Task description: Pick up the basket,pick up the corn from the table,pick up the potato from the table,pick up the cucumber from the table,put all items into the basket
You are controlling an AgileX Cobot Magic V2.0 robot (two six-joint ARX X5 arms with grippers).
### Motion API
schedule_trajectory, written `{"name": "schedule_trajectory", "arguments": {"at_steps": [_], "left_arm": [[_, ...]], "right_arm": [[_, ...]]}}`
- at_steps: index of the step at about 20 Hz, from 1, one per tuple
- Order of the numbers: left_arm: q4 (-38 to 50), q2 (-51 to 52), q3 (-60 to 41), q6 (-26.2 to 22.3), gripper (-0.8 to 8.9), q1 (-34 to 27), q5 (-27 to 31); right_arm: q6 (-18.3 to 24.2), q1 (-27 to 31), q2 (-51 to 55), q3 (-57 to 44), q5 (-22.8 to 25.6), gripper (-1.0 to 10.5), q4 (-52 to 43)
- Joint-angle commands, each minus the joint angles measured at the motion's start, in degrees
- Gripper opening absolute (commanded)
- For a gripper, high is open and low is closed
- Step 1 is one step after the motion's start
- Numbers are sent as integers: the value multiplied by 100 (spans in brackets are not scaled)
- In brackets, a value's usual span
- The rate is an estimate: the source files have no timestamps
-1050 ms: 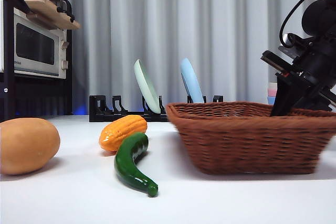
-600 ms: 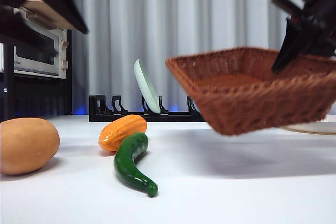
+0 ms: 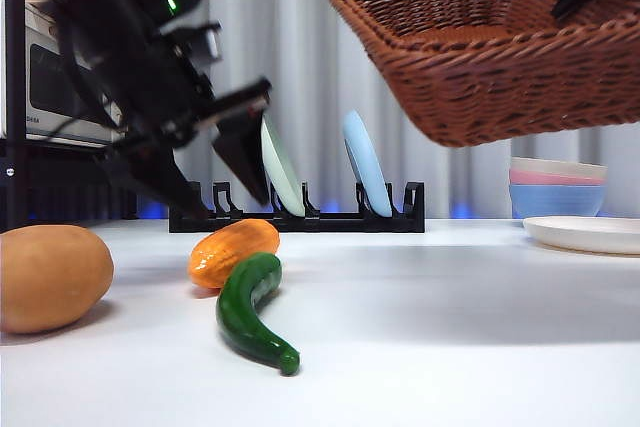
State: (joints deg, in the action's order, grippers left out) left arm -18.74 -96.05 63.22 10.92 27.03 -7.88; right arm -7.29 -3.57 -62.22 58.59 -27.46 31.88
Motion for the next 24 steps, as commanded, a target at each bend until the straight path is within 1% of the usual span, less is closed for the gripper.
{"name": "schedule_trajectory", "arguments": {"at_steps": [1,4,7,8,9,10,11,13,15,19,21,22,24], "left_arm": [[181,-258,-4,-74,377,68,146],[452,-540,-4,-195,376,87,175],[431,-625,-4,-219,371,87,179],[435,-625,-4,-219,304,87,179],[437,-625,-4,-225,178,87,175],[437,-625,-4,-267,-10,85,177],[450,-625,-4,-313,-4,87,173],[442,-570,7,-352,-8,96,173],[225,-295,66,-369,-8,94,190],[107,979,92,-319,-8,103,181],[114,1738,92,-85,-8,195,168],[133,2059,92,74,-8,297,168],[188,2472,92,116,-8,671,149]], "right_arm": [[-103,74,129,52,-48,-17,-31],[-107,133,160,52,-50,-16,17],[-120,133,160,52,-50,-17,33],[-120,131,160,52,-48,-17,33],[-120,131,157,52,-48,-17,33],[-122,131,157,52,-46,-17,33],[-122,131,157,52,-28,-17,33],[-122,131,144,52,203,-17,33],[-122,131,90,52,251,-17,13],[-125,118,-273,52,232,-17,-13],[-127,37,-525,52,197,-17,-13],[-144,-33,-647,52,188,-16,-15],[-350,-184,-883,52,188,-16,-90]]}}
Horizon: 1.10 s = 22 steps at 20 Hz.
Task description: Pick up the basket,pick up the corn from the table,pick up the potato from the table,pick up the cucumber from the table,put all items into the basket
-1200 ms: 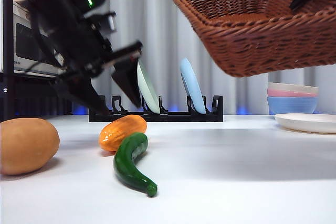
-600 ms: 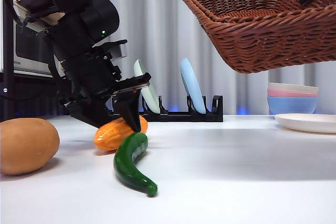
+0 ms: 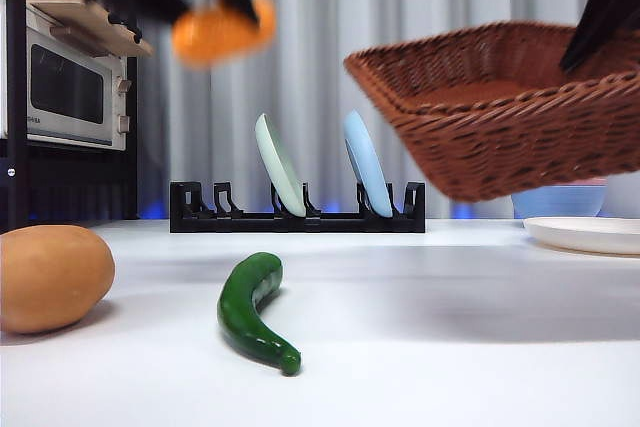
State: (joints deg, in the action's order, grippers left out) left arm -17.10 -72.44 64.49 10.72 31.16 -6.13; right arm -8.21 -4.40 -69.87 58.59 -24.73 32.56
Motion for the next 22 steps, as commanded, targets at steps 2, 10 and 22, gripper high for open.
{"name": "schedule_trajectory", "arguments": {"at_steps": [2,10,22], "left_arm": [[59,203,-35,258,-8,791,-4],[284,-852,-35,-81,-8,2483,1541],[223,-1110,-22,-175,503,2479,1668]], "right_arm": [[-358,-280,-299,52,-83,-16,-267],[-551,-881,-409,52,-83,-17,-540],[-592,-922,-407,52,-83,-16,-529]]}}
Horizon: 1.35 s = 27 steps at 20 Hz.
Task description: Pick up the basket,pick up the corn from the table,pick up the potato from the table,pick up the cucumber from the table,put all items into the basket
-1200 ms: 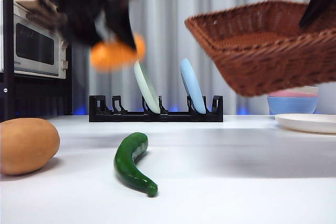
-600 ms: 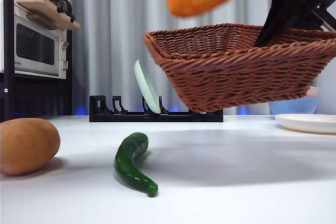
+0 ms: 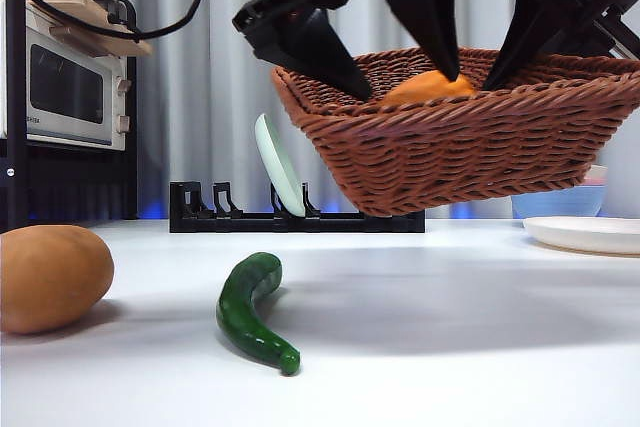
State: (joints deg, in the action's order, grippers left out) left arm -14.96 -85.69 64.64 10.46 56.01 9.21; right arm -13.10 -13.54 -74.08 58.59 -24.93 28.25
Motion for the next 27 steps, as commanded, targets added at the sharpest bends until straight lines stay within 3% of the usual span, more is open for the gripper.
{"name": "schedule_trajectory", "arguments": {"at_steps": [1,8,13,15,21,24,27], "left_arm": [[-68,417,-20,-201,503,-13,184],[-2157,2470,372,-116,503,-24,586],[-4717,3104,358,691,503,-188,1029],[-5329,3110,267,1051,503,-205,1305],[-4905,3123,-492,1504,504,-216,1373],[-4513,3095,-820,1469,503,-466,1064],[-4334,2898,-944,1071,503,-962,732]], "right_arm": [[-103,-9,15,52,-63,-16,-98],[-94,-9,15,52,-59,-16,-125],[-74,-7,15,52,-61,-17,-125],[-74,-9,15,52,-63,-16,-122],[-74,-7,15,52,-63,-16,-120],[-74,-9,15,52,-66,-16,-116],[-76,-9,15,52,-66,-16,-109]]}}
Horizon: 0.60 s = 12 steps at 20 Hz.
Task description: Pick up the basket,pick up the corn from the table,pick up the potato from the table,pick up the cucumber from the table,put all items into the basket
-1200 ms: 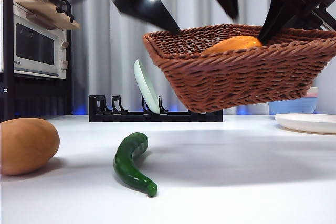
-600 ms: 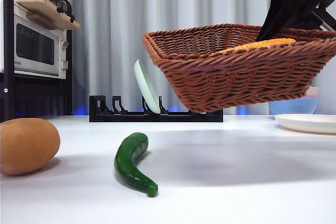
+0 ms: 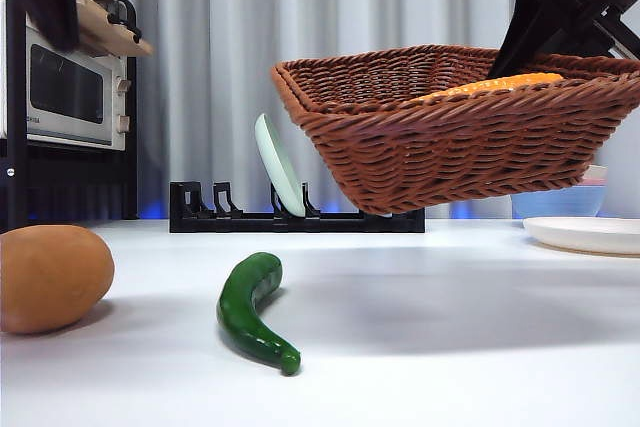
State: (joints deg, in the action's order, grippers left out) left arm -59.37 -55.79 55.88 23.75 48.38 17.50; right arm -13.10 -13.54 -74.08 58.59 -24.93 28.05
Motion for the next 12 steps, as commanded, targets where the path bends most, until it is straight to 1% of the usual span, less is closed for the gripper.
{"name": "schedule_trajectory", "arguments": {"at_steps": [1,6,9,12], "left_arm": [[212,-199,-79,-391,503,-417,-269],[756,-951,-79,-1038,503,-1421,-1141],[883,-1576,-79,-1349,503,-1838,-1582],[944,-2218,-79,-1506,503,-2072,-1652]], "right_arm": [[-76,-9,15,52,-66,-16,-81],[-76,-9,15,52,-66,-16,-46],[-74,-9,15,52,-63,-16,-44],[-76,-9,15,52,-63,-16,-39]]}}
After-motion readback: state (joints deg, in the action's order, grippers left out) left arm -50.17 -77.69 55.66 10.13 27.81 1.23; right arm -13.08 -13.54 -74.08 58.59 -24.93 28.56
